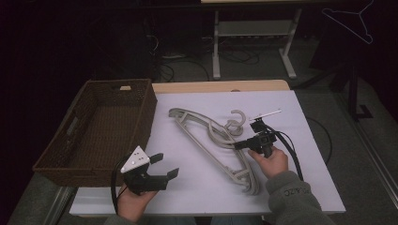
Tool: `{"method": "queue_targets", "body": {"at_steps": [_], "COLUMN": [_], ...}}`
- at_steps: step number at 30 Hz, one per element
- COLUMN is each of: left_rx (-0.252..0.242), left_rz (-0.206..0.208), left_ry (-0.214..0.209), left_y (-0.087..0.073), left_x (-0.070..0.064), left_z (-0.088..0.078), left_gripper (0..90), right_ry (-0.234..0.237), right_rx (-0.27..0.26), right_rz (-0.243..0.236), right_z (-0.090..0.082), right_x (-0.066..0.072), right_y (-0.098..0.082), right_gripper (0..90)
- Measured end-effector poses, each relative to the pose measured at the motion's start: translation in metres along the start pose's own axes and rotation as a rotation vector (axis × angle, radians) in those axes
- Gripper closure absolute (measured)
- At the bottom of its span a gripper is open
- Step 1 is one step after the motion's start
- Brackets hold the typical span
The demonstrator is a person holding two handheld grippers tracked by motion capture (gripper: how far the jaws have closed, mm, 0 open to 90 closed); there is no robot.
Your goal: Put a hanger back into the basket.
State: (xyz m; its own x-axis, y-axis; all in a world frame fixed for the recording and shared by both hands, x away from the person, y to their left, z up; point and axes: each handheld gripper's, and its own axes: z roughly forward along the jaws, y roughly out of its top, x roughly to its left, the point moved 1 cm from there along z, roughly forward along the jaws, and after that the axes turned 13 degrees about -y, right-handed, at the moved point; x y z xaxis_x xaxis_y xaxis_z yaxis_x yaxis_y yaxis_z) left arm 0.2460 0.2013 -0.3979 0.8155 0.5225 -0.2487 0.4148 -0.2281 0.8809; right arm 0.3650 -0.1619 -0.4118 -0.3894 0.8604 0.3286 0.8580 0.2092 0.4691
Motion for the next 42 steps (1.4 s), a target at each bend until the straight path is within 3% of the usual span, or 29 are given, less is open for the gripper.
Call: {"method": "queue_targets", "body": {"at_steps": [5, 9, 18, 22, 23, 24, 25, 32, 37, 41, 42], "left_rx": [0.005, 0.014, 0.041, 0.040, 0.040, 0.032, 0.030, 0.022, -0.002, -0.012, -0.020], "left_rz": [-0.002, -0.002, -0.077, -0.170, -0.170, -0.221, -0.241, -0.308, -0.359, -0.424, -0.413], "left_ry": [-0.012, -0.017, -0.037, -0.086, -0.086, -0.120, -0.131, -0.206, -0.228, -0.224, -0.216], "left_y": [0.006, 0.010, 0.022, 0.032, 0.032, 0.036, 0.037, 0.047, 0.050, 0.048, 0.047], "left_x": [-0.002, -0.002, -0.001, 0.006, 0.006, 0.010, 0.012, 0.016, 0.020, 0.023, 0.022], "left_z": [0.005, 0.012, 0.036, 0.050, 0.050, 0.056, 0.059, 0.079, 0.085, 0.088, 0.086], "left_gripper": [20.0, 20.3, 27.1, 28.7, 29.2, 30.7, 32.1, 41.9, 47.3, 49.8, 49.6], "right_ry": [0.030, 0.084, 0.115, 0.126, 0.124, 0.123, 0.127, 0.144, 0.147, 0.139, 0.125], "right_rx": [-0.014, -0.041, -0.113, -0.134, -0.143, -0.149, -0.152, -0.172, -0.193, -0.178, -0.179], "right_rz": [0.018, 0.027, 0.072, 0.078, 0.074, 0.074, 0.077, 0.074, 0.063, 0.059, 0.064], "right_z": [-0.006, -0.012, -0.032, -0.035, -0.035, -0.036, -0.036, -0.036, -0.036, -0.034, -0.033], "right_x": [-0.001, -0.005, -0.008, -0.006, -0.005, -0.004, -0.002, 0.003, 0.006, 0.007, 0.007], "right_y": [-0.003, -0.006, -0.014, -0.018, -0.018, -0.019, -0.019, -0.020, -0.021, -0.022, -0.023], "right_gripper": [81.8, 81.8, 81.8, 81.8, 81.8, 81.8, 81.8, 81.8, 81.7, 81.8, 81.8]}}
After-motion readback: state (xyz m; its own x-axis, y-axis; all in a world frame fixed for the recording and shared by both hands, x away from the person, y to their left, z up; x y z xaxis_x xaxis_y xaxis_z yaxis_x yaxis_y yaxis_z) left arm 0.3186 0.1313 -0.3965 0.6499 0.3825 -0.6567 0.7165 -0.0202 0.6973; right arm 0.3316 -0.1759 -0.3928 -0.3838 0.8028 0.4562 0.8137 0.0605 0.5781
